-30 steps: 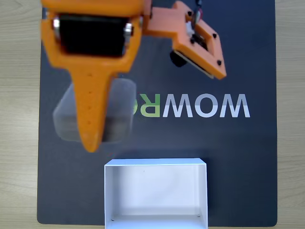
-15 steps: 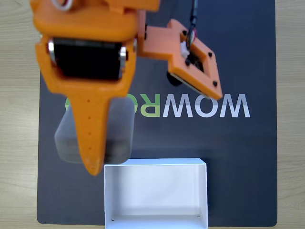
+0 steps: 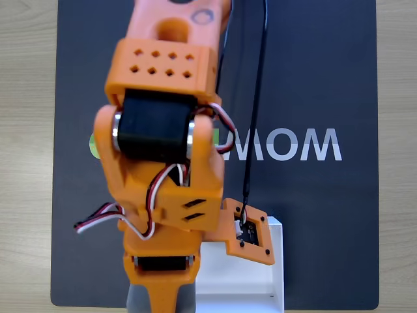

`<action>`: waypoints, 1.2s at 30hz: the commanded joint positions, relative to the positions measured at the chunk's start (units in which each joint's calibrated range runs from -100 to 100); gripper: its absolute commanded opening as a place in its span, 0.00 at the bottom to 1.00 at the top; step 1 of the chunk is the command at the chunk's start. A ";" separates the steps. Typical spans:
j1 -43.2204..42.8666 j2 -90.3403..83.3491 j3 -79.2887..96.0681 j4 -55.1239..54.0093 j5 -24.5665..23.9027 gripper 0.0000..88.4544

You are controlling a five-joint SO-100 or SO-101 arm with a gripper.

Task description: Grab the usb to bin

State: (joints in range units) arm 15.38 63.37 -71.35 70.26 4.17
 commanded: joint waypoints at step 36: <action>-3.10 -12.29 10.47 -5.88 2.67 0.70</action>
State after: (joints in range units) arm 11.76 59.30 -57.98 65.00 7.00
